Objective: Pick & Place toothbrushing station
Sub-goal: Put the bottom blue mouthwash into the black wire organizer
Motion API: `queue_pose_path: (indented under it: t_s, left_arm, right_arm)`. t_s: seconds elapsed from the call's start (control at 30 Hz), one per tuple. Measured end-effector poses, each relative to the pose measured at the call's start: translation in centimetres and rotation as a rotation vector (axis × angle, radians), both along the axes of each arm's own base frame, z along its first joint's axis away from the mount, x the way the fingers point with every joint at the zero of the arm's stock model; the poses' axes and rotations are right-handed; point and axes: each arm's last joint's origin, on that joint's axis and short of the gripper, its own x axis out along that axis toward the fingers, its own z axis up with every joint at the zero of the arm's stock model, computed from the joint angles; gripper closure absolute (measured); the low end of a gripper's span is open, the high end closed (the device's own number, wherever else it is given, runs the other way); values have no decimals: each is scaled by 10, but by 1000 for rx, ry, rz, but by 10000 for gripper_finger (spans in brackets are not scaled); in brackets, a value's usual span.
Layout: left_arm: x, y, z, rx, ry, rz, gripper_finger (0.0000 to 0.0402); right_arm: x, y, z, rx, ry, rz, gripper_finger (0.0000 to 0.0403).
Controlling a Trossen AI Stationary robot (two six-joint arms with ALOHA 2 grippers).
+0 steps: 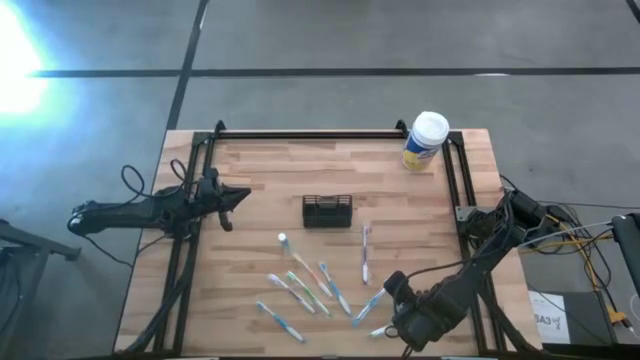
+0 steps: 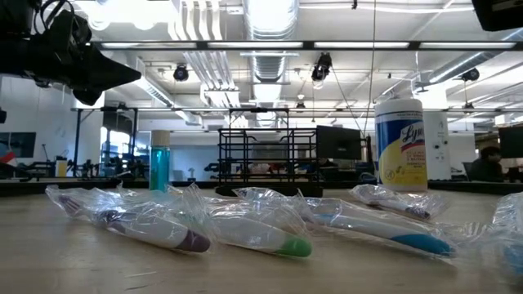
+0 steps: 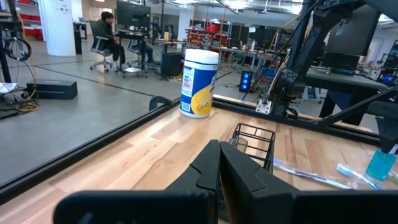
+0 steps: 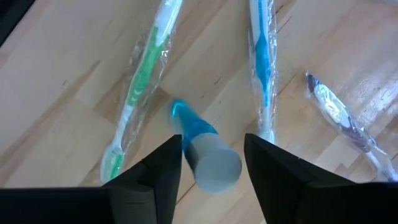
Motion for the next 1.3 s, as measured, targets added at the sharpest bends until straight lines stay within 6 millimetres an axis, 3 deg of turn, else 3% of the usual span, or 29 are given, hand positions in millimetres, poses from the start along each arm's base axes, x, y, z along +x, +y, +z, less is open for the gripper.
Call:
queue_pose_path:
  t_s: [0.43,0.73,1.0,1.3]
  left_arm:
    - [0,0,0,-1,-2,0,390]
    - [0,0,0,-4,-2,0,390]
    - [0,0,0,-7,-5,1,390]
    - [0,1,0,-5,-7,25,390]
  right_arm:
    - [2,0,1,36,12,-57,313]
    - [0,-7,22,93,-40,-139,312]
    - [-8,-44,82,193,-255,-270,312]
    - [-14,-123,143,215,-587,-543,312]
